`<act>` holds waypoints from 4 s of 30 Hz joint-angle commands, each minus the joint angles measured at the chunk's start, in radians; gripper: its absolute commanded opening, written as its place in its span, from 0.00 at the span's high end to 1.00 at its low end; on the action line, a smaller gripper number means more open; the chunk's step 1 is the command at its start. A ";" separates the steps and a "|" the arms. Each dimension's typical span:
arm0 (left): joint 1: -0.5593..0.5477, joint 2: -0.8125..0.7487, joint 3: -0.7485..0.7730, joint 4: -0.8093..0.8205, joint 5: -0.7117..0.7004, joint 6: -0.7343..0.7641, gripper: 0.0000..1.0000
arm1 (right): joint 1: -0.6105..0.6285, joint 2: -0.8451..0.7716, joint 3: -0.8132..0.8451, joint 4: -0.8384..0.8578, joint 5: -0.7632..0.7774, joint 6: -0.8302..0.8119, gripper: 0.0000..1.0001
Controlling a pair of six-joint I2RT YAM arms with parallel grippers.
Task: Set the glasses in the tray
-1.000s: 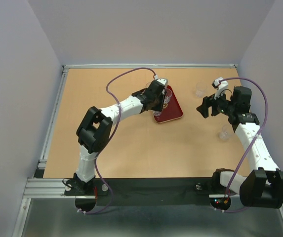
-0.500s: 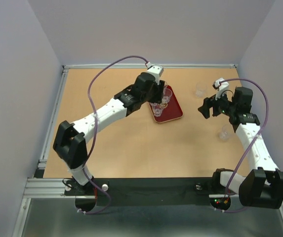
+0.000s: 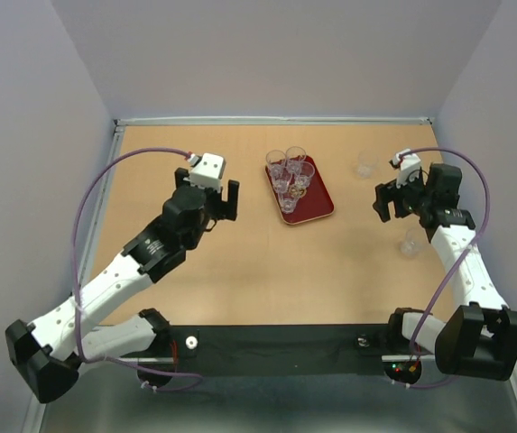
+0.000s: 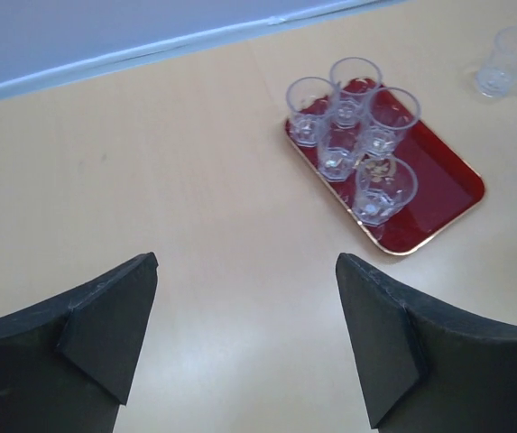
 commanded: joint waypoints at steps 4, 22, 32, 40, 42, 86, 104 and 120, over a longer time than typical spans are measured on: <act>0.007 -0.244 -0.169 0.080 -0.144 0.071 0.02 | -0.012 -0.001 0.050 -0.114 0.210 -0.001 0.15; 0.007 -0.425 -0.210 0.116 -0.113 0.069 0.01 | -0.219 -0.045 0.083 -0.293 0.315 0.010 0.10; 0.007 -0.436 -0.212 0.120 -0.093 0.071 0.01 | -0.317 0.088 0.140 -0.367 0.131 -0.060 0.08; 0.007 -0.453 -0.216 0.129 -0.073 0.071 0.01 | -0.409 0.163 0.192 -0.381 0.161 -0.108 0.12; 0.007 -0.453 -0.215 0.129 -0.067 0.071 0.01 | -0.455 0.186 0.211 -0.393 0.145 -0.125 0.16; 0.008 -0.434 -0.229 0.142 -0.091 0.079 0.01 | -0.343 0.332 0.232 -0.404 -0.222 -0.151 0.99; 0.031 -0.394 -0.246 0.157 -0.156 0.099 0.01 | 0.303 0.728 0.692 -0.220 0.003 0.105 1.00; 0.039 -0.396 -0.250 0.160 -0.148 0.100 0.02 | 0.367 0.893 0.817 -0.217 0.169 0.102 0.96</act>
